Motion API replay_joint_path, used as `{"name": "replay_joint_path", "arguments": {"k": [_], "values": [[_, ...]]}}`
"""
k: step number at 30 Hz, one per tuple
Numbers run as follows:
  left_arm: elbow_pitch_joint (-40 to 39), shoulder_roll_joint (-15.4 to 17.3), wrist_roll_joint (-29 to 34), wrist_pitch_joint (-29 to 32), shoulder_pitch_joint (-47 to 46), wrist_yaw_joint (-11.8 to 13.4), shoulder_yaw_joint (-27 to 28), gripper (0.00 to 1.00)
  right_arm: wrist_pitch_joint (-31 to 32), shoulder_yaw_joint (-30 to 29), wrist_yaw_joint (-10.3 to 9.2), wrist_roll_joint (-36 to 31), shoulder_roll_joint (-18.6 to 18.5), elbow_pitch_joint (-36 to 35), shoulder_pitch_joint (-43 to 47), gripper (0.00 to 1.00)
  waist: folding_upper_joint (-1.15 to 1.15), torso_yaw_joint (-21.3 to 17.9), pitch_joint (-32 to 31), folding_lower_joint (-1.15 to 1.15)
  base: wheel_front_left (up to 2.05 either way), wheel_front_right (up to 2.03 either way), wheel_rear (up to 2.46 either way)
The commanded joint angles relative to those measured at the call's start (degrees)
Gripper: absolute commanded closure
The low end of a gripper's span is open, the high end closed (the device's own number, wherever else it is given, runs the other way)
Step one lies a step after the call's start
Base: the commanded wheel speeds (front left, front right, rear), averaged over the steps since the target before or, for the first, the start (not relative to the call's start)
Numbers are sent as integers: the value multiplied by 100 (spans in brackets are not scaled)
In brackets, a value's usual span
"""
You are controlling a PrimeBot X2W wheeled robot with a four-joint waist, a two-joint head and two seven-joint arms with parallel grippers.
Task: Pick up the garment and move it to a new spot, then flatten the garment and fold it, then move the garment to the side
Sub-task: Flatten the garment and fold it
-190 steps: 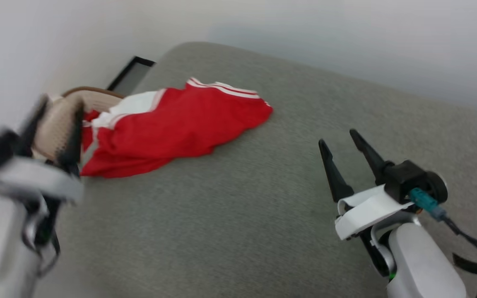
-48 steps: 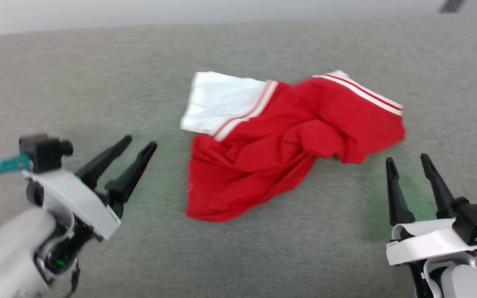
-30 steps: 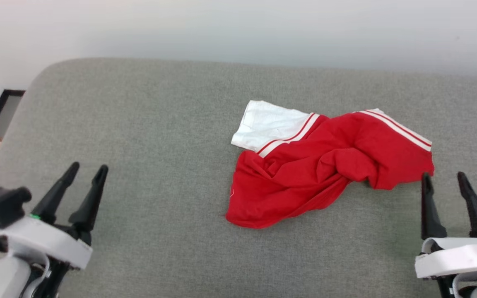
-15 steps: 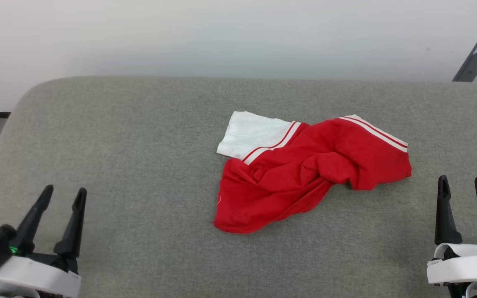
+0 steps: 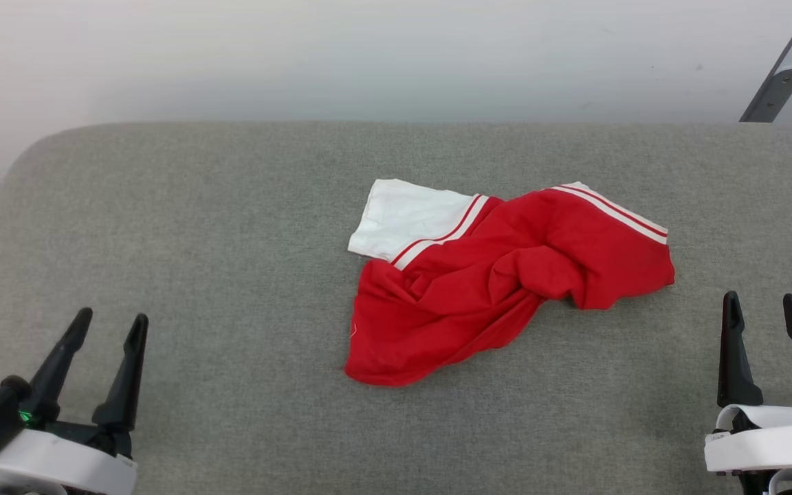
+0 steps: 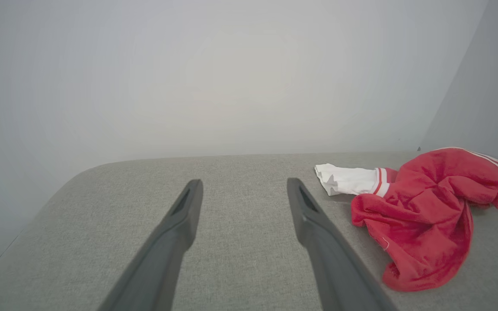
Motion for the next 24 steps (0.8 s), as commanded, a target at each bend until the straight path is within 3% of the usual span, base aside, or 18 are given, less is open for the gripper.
{"name": "replay_joint_path", "arguments": {"k": [1, 7, 13, 18, 20, 24], "values": [[-26, -7, 6, 1, 7, 11, 12, 0, -26, 29, -8, 30, -2, 7, -36, 0, 0, -16, 18, 0, 0, 0, 0], [-142, 368, -226, 1, -554, 11, -423, 0, -68, 134, -8, 101, -2, -27, -162, 0, 0, -121, 275, 0, 0, 0, 0], [118, 1482, -808, 84, -1971, 11, -1703, 0, -109, 474, -8, 228, 0, -52, -374, 0, 0, -498, 837, 0, 0, 0, 0], [342, 2273, -1563, 890, -3506, 12, -2948, 0, -126, 704, -8, 481, 1, -260, -498, 0, 0, -926, 1431, 0, 0, 0, 0], [379, 2382, -2064, 1342, -4103, 11, -3366, 0, -128, 760, -8, 583, 2, -380, -484, 0, 0, -1092, 1617, 0, 0, 0, 0], [565, 2493, -3461, 2837, -5014, 12, -3935, 0, -129, 825, -8, 826, 5, -550, -386, 0, 0, -1391, 1889, 0, 0, 0, 0]]}}
